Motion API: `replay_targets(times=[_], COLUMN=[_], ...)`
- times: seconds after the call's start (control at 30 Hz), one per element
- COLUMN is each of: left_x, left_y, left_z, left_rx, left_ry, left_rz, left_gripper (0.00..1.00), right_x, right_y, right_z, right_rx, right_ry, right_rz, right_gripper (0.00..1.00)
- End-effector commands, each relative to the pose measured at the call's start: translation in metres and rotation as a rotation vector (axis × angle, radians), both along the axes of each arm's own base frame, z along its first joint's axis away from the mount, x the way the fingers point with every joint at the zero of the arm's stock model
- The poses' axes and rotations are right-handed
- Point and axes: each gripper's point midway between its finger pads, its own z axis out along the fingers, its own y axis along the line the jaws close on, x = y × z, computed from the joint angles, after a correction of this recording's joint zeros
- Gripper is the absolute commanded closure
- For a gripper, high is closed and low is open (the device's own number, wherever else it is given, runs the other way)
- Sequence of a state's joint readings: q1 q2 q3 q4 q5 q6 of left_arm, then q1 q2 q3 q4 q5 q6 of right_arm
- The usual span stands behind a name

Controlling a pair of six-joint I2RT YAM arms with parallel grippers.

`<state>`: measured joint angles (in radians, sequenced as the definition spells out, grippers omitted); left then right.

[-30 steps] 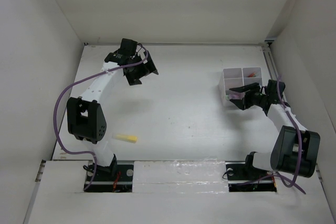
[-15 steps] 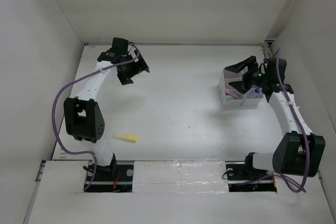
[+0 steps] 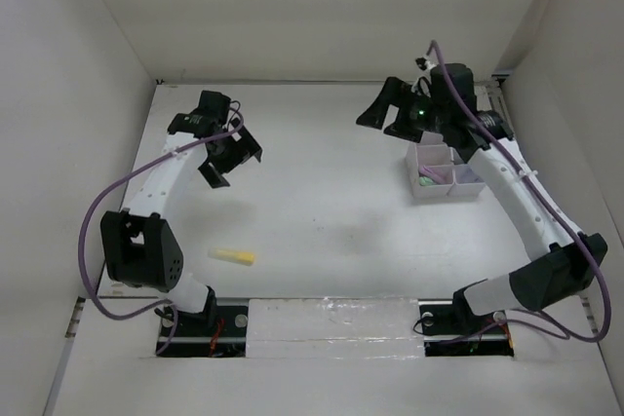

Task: Sort the stationery into containers
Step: Pick up the stationery from the center of the board.

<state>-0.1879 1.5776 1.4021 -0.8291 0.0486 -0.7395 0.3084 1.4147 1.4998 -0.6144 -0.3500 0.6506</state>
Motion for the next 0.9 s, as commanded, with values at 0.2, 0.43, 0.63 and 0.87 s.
replay_targets(times=[0.2,0.43,0.63,0.87], left_x=[-0.097,-0.125,-0.173,-0.168], left_y=[0.034,0.055,0.047,0.059], left_z=[-0.002,-0.016,-0.053,-0.064], left_rx=[0.012,-0.038,-0.089,-0.035], left_ry=[0.18,0.224,0.318,0.311], left_rz=[0.217,0.37,0.471,0.568], left_gripper=[0.0,0.0,0.0,0.0], right_x=[-0.044,-0.086,-0.089,-0.111], right_y=[0.079,0.138,0.149,0.16], right_z=[-0.015,-0.063,-0.06,-0.064], right_rx=[-0.301,-0.559,-0.508,-0.433], right_ry=[-0.225,-0.293,-0.293,-0.313], right_rz=[0.444,0.721,0.714,0.78], right_gripper=[0.0,0.0,0.0,0.01])
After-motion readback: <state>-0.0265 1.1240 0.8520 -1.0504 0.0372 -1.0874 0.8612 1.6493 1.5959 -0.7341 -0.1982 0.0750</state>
